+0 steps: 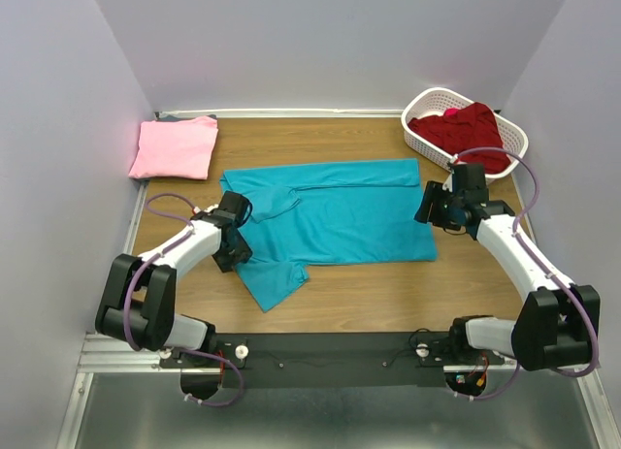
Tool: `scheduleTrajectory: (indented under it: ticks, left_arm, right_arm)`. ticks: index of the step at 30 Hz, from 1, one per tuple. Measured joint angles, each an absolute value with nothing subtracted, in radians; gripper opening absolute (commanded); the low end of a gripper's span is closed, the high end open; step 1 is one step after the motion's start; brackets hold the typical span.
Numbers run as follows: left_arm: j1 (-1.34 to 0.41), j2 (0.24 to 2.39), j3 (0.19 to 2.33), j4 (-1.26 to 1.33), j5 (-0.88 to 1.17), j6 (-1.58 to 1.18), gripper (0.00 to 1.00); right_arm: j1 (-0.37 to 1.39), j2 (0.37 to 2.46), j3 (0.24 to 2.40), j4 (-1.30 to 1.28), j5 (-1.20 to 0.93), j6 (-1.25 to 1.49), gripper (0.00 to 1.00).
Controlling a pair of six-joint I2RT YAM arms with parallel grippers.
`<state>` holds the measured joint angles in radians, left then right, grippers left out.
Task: Fold and stack the t-shirts
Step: Fold the tshirt
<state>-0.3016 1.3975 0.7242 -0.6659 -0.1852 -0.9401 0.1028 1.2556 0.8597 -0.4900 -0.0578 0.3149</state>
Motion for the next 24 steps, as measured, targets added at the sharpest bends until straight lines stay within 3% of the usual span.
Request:
scheduleTrajectory:
  ticks: [9,24]
  left_arm:
    - [-0.305,1.403,0.727,-0.671,-0.183,-0.952,0.0]
    - [-0.31,1.375,0.704,-0.643,-0.178,-0.943,0.0]
  right_arm:
    - [0.103,1.247,0.813,-0.487,-0.057,0.33,0.67]
    - [0.103,1.253,0.704,-0.552,0.05,0.451,0.67]
